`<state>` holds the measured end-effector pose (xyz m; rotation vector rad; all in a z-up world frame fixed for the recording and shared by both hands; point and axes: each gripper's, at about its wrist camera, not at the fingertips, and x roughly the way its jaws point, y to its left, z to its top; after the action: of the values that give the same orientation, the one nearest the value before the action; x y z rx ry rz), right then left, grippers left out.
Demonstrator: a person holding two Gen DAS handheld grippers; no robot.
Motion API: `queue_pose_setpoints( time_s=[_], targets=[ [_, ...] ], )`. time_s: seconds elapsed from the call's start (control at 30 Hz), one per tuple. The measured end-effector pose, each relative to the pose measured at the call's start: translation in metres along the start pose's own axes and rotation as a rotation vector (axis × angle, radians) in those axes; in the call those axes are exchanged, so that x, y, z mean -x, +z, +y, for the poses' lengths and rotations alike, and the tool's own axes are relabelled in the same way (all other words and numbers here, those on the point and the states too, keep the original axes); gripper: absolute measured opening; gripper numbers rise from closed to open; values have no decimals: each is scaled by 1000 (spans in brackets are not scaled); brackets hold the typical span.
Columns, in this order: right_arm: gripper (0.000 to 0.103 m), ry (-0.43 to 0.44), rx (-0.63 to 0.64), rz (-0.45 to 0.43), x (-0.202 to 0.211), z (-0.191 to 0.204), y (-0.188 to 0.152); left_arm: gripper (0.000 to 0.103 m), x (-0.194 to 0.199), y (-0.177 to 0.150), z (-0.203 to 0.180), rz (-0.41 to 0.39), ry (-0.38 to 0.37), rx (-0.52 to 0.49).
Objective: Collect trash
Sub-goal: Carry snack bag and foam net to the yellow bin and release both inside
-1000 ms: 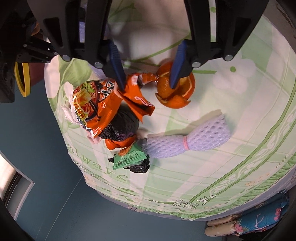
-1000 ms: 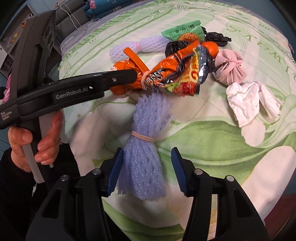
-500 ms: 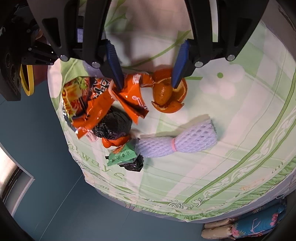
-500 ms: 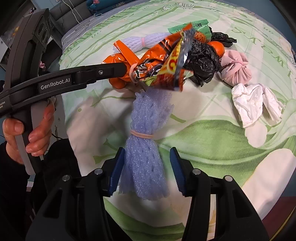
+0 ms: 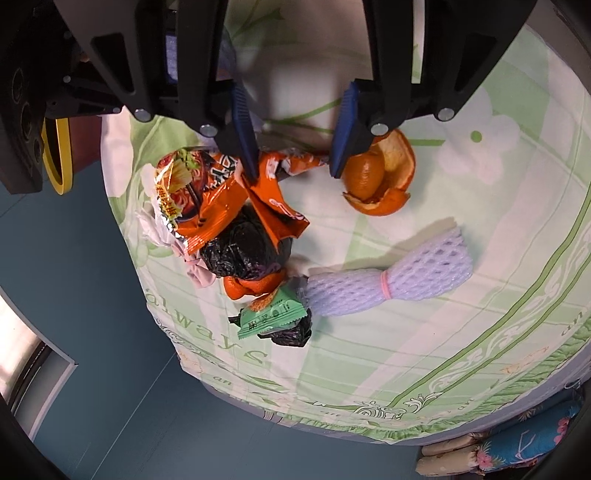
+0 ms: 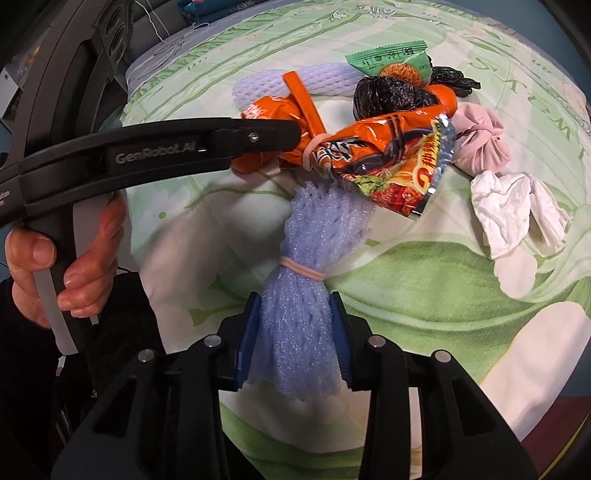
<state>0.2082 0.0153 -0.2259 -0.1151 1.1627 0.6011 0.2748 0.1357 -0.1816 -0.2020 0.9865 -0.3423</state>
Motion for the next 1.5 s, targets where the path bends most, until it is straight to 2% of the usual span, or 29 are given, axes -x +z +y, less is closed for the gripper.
queue_pose_setpoints(
  time_s=[0.2,0.33,0.63,0.8,1.17,1.5],
  targets=[
    [22,-10,20,-35,6,3,1,26,6,3,-5,-41,-24,11],
    [20,-1,21,-63,13,1,-1,22,16,5,-2,-63,-39,39],
    [20,9,31,-132,42,0,-11,22,45,13,1,-131,-61,111],
    [20,7,35,-199,70,-2,-15,22,70,14,-8,-182,-54,113],
    [20,-1,11,-264,121,-17,-39,22,113,9,-25,-263,-35,144],
    [20,-30,-45,-378,177,-39,-71,22,136,4,-62,-310,-29,95]
  ],
)
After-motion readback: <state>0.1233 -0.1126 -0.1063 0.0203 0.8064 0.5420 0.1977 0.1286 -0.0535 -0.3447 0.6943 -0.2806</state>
